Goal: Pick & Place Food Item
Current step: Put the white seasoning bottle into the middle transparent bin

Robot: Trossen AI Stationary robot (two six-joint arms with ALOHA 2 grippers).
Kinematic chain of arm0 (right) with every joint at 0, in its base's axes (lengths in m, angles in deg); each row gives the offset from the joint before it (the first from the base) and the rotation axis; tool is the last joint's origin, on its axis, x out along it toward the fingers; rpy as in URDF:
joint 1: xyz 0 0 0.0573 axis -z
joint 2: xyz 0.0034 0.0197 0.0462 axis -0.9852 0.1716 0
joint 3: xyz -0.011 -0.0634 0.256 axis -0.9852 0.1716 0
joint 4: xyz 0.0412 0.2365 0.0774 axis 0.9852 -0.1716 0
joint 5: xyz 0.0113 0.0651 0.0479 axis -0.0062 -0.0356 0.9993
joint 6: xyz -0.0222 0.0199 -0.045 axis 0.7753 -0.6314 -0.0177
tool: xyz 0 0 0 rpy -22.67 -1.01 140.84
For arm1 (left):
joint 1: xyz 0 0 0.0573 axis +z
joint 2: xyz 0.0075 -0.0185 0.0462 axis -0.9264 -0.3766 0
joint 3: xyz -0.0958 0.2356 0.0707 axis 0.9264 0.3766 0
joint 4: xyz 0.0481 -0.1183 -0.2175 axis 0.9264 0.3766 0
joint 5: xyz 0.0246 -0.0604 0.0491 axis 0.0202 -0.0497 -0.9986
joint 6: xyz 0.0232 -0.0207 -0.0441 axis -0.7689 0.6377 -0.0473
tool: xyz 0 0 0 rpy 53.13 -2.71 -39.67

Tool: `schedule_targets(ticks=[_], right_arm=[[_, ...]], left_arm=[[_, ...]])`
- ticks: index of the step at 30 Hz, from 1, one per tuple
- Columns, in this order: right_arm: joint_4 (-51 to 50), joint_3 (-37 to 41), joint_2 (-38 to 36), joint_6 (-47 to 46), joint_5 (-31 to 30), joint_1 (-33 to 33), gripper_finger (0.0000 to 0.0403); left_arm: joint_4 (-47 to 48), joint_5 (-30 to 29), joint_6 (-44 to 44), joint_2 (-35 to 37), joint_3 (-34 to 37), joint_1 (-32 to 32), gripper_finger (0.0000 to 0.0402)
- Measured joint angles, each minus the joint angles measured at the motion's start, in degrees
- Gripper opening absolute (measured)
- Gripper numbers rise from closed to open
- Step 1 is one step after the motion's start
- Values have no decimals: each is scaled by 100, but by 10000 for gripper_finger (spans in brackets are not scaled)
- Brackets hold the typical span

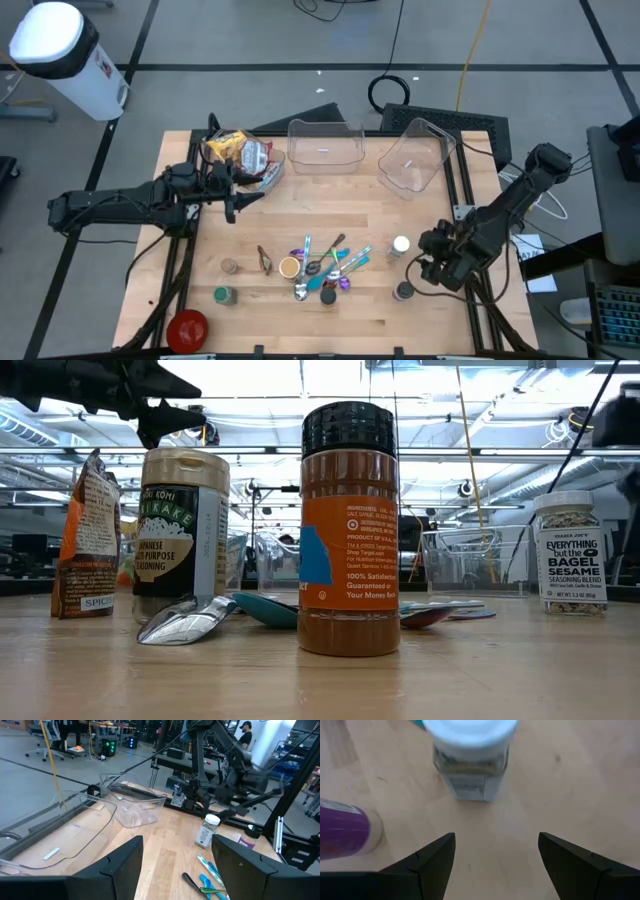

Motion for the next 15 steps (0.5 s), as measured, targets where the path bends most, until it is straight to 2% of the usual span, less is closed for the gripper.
schedule_targets(ticks=[8, 15], right_arm=[[2482, 1326, 0, 815, -105, 56, 276], [2912, 1813, -19, 768, -364, 269, 276]], left_arm=[[0, 0, 0, 0, 0, 0, 241], [1, 0, -2, 0, 0, 0, 241]])
